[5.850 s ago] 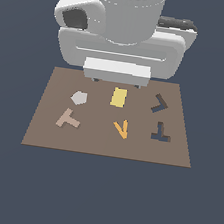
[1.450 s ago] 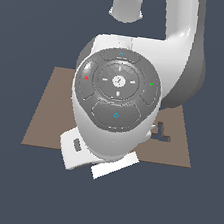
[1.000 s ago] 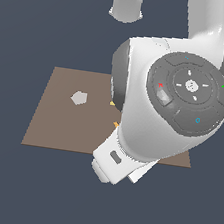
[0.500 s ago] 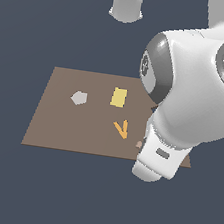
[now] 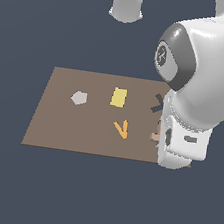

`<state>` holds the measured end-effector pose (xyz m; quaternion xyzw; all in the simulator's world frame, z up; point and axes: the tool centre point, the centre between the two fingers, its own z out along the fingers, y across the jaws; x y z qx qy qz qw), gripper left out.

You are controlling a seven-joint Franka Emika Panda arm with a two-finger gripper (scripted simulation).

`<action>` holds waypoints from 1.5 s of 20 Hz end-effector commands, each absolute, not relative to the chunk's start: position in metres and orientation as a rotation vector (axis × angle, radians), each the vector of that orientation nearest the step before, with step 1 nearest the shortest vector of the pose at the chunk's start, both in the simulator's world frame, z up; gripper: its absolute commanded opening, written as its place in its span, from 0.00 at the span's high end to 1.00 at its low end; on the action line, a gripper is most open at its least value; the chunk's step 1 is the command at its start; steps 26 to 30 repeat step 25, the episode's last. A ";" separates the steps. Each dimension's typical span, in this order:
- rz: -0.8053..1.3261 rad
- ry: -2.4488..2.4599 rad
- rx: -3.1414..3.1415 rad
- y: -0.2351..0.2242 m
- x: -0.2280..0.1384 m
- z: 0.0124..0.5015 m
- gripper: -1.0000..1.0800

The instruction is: Insert a designated object into the corresponding slot on a board.

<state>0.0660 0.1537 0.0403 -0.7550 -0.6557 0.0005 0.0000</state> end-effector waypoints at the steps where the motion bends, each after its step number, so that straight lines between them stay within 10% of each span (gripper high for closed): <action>1: 0.001 -2.111 -2.327 0.157 0.060 0.041 1.00; 15: 0.001 -2.161 -2.281 0.160 0.053 0.031 1.00; 16: 0.001 -2.161 -2.281 0.160 0.053 0.031 0.04; 30: 0.001 -2.161 -2.281 0.160 0.053 0.031 0.04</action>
